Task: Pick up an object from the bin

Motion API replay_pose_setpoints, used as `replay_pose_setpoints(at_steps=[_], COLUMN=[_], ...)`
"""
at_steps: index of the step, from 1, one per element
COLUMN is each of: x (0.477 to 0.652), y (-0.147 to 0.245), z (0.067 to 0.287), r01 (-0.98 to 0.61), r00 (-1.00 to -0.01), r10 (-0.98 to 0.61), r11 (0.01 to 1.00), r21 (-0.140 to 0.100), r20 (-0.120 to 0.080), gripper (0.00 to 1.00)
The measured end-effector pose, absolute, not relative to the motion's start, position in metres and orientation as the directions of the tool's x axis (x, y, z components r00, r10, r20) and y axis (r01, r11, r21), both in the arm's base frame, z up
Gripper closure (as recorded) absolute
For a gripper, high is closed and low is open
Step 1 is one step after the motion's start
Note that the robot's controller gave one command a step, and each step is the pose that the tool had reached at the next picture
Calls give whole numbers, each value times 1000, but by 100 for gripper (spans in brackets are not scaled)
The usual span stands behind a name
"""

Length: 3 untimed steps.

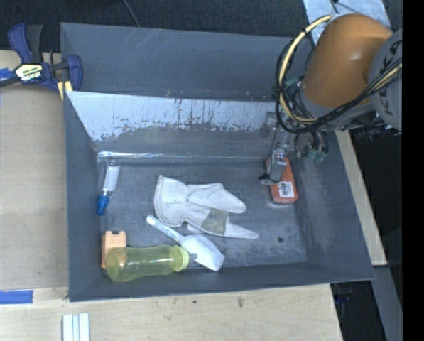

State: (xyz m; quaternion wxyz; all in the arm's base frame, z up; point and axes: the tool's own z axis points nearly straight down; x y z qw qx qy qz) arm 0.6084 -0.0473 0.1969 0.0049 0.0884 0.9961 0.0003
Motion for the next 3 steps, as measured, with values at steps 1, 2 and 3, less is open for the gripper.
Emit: replay_pose_setpoints(at_steps=[1, 2, 3], x=[600, 596, 586], y=[2, 42, 46], z=[143, 120, 99], r01=[79, 37, 84], r00=[-997, -999, -996], r10=[79, 37, 84], r11=[997, 999, 996], r21=[-1, 2, 1], r20=[-6, 3, -6], gripper=[0, 0, 0])
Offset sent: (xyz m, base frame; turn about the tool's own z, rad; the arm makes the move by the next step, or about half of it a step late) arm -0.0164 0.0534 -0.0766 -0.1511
